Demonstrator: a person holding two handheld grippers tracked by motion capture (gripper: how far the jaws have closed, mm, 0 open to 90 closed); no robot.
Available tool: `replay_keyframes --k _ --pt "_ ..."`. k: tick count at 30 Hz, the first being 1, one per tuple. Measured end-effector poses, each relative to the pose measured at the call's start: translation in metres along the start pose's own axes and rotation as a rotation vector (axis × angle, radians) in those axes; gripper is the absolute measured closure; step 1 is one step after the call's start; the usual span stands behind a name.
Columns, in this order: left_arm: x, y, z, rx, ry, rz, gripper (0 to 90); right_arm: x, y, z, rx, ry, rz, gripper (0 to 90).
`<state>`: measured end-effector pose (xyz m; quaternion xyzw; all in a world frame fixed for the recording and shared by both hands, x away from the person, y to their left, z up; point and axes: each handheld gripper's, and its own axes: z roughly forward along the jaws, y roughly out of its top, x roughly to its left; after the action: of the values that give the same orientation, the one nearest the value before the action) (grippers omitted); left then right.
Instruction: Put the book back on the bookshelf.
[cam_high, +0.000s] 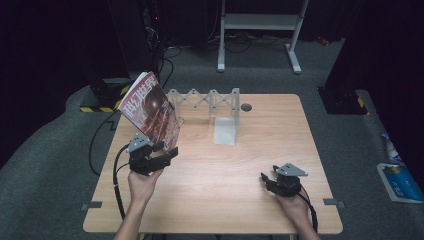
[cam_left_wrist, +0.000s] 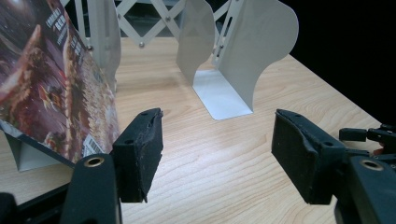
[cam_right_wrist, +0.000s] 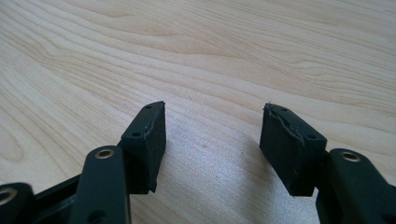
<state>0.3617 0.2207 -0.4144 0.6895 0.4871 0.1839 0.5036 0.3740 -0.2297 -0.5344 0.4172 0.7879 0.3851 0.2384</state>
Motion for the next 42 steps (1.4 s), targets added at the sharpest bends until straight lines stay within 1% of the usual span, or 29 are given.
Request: replay_keyframes --k 10,13,15,19,23,25,29,33,38,40,42 --pt "-0.004 -0.005 0.009 0.017 -0.008 0.003 34.0 0.000 0.000 0.000 0.000 0.000 0.000 40.8" --pt "-0.006 -0.006 0.012 0.022 -0.007 0.012 34.0 0.000 0.000 0.000 0.000 0.000 0.000 40.8" --pt "-0.006 -0.007 0.013 0.022 -0.011 0.008 34.1 0.000 0.000 0.000 0.000 -0.001 -0.001 40.8" --pt "-0.009 -0.009 0.019 0.040 -0.011 0.016 34.2 0.000 0.000 0.000 0.000 0.000 -0.002 40.8" --pt "-0.011 -0.011 0.023 0.028 0.001 0.022 35.9 0.000 0.000 0.000 0.000 0.000 0.000 40.8" --pt "-0.011 -0.012 0.025 0.036 -0.005 0.017 36.0 0.000 0.000 0.000 0.000 0.000 0.000 40.8" --pt "-0.013 -0.013 0.032 0.051 -0.007 0.022 36.4 0.000 0.000 0.000 0.000 -0.001 0.000 40.8" --pt "-0.015 -0.015 0.036 0.053 -0.010 0.023 37.0 0.000 0.000 0.000 0.000 0.000 0.000 40.8" --pt "-0.017 -0.017 0.042 0.073 -0.014 0.037 37.9 0.000 0.000 0.000 0.001 0.002 0.002 40.8" --pt "-0.017 -0.017 0.045 0.073 -0.017 0.024 38.0 0.000 0.000 0.000 0.000 0.002 0.002 40.8" --pt "-0.017 -0.017 0.046 0.071 -0.019 0.023 37.9 0.000 0.000 0.000 0.001 0.003 0.003 40.8"
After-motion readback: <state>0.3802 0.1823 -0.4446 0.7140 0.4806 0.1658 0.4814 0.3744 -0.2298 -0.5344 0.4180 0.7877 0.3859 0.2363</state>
